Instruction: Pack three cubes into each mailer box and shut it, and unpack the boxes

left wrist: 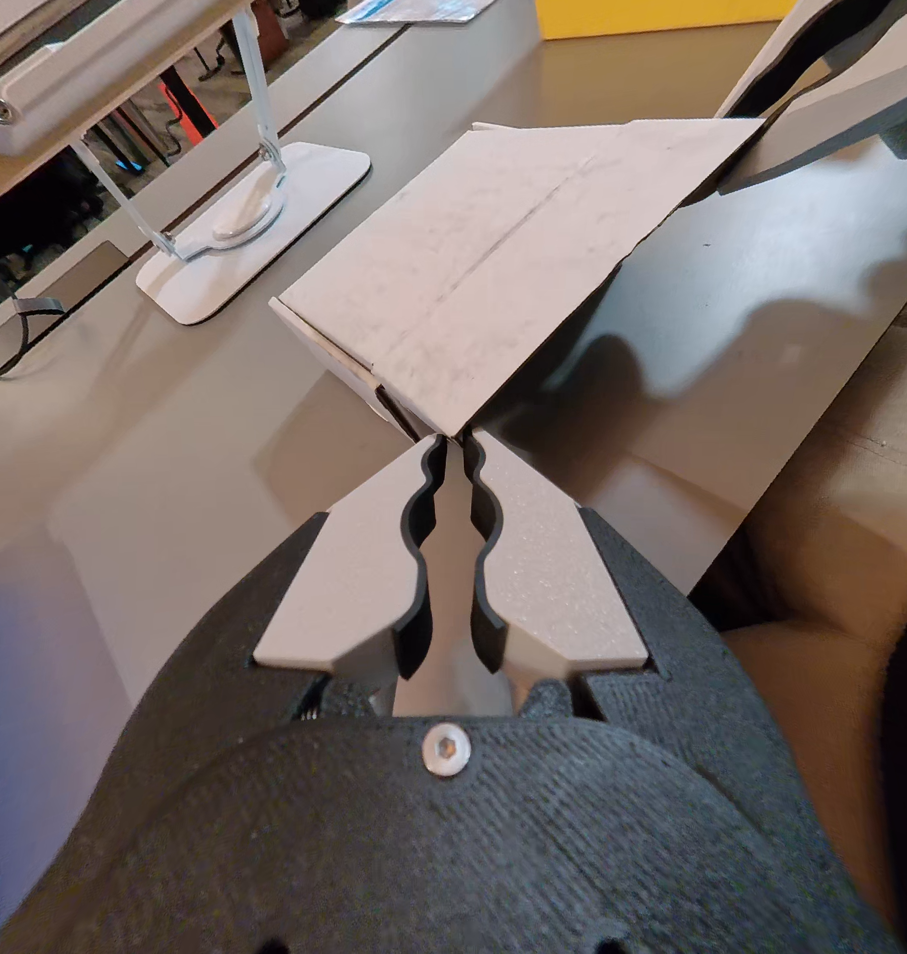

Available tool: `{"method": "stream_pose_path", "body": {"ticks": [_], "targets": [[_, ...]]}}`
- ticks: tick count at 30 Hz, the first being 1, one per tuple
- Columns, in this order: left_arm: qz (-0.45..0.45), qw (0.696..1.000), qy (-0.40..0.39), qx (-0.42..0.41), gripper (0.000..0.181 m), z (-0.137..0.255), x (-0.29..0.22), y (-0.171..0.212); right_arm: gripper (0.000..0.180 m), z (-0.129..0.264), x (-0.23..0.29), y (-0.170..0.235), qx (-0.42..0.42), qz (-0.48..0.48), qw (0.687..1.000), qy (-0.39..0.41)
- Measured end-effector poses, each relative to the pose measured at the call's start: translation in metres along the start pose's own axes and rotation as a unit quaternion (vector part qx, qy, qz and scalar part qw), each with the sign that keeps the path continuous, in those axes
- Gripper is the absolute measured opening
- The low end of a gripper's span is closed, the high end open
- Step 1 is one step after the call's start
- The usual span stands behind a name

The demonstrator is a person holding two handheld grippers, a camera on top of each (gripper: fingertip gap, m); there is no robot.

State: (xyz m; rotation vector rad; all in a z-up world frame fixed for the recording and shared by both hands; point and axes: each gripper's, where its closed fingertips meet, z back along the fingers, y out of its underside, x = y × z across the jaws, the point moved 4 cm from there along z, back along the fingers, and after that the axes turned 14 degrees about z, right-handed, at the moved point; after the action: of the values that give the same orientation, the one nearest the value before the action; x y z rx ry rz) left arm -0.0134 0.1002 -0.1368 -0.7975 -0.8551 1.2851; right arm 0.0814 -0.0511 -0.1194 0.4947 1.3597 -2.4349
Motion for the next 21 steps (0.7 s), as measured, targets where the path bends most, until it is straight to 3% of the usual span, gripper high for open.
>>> {"method": "stream_pose_path", "body": {"ticks": [21], "targets": [[-0.016, 1.000, -0.007, 0.018, 0.006, -0.0048, -0.0033, 0.0051, 0.012, -0.0062, -0.0019, 0.0084, -0.004, -0.012, 1.000, -0.005]]}}
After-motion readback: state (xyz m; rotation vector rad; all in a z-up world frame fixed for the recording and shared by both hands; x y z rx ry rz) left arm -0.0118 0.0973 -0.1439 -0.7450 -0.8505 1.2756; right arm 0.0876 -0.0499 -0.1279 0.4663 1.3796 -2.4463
